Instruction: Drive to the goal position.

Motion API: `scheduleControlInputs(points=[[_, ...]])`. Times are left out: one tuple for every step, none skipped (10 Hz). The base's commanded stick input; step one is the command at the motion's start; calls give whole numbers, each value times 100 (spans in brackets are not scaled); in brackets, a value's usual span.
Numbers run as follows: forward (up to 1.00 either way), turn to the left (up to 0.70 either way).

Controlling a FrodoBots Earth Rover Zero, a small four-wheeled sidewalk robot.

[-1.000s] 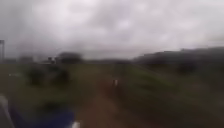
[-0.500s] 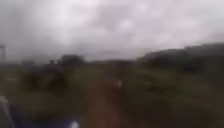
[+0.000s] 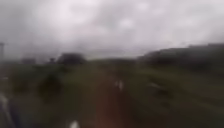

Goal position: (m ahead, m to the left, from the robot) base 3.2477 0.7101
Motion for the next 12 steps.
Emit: scheduleControlInputs(points=[[70, 8], [70, 14], [70, 20], [70, 26], [70, 32], [70, 35], [70, 34], [70, 23], [70, 11], [70, 0], [70, 0], [70, 0]])
